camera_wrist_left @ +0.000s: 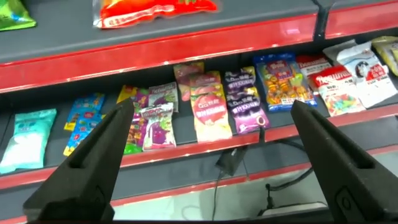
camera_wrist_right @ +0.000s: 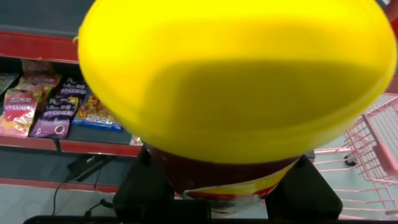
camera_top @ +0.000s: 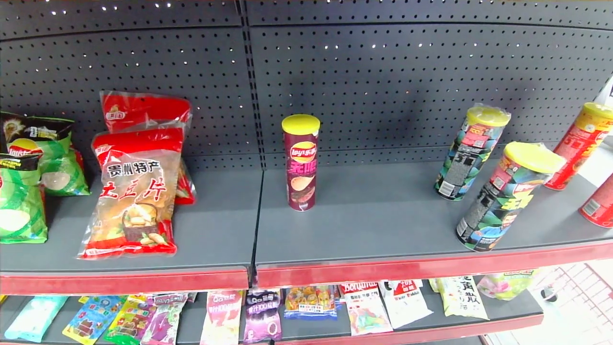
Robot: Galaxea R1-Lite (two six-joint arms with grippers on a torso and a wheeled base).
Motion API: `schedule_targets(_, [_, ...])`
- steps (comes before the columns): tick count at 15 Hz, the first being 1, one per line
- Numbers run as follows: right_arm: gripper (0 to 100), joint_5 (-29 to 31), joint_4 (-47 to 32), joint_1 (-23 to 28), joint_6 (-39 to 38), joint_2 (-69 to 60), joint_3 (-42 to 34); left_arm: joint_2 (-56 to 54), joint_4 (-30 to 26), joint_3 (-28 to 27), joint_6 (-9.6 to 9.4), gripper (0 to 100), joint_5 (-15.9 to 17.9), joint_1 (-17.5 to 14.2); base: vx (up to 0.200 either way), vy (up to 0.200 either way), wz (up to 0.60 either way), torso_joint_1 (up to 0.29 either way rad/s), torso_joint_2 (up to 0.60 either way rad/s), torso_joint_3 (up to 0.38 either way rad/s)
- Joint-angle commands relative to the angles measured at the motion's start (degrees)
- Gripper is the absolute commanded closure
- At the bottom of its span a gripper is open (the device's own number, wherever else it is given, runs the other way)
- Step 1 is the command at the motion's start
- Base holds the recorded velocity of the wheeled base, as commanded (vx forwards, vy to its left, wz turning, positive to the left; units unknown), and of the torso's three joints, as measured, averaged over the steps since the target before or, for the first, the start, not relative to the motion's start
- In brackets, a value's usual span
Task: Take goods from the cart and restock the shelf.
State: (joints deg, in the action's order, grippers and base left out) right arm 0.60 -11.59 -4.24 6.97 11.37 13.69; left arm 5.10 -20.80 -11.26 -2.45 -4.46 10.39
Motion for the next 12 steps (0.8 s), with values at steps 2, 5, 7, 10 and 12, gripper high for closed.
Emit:
schedule_targets(2, [100,0.0,0.0,-0.1,0.1,-0.2,-0.1,0.0,0.1,0.0,-0.10,0,0.0,0.0,0.200,0.000,0.00,-0.007,0.00,0.007])
schedule_targets(5, [100,-0.1,0.0,-0.1,0.0,-0.3,-0.1,0.0,0.0,0.0,-0.10,0,0.0,0.0,0.000,0.000,0.00,0.000,0.00,0.000])
schedule_targets(7, [100,-0.1,0.0,-0.1,0.1,-0.4,-0.2,0.0,0.0,0.0,-0.01,0,0.0,0.0,0.000,0.000,0.00,0.000,0.00,0.000])
schedule_targets(10, [100,-0.3,0.0,-0.1,0.1,-1.2,-0.7,0.0,0.0,0.0,0.60,0,-0.4,0.0,0.000,0.000,0.00,0.000,0.00,0.000])
schedule_targets(12, [100,-0.3,0.1,-0.2,0.3,-2.2,-0.9,0.3,0.1,0.0,0.60,0,-3.0,-0.5,0.000,0.000,0.00,0.000,0.00,0.000])
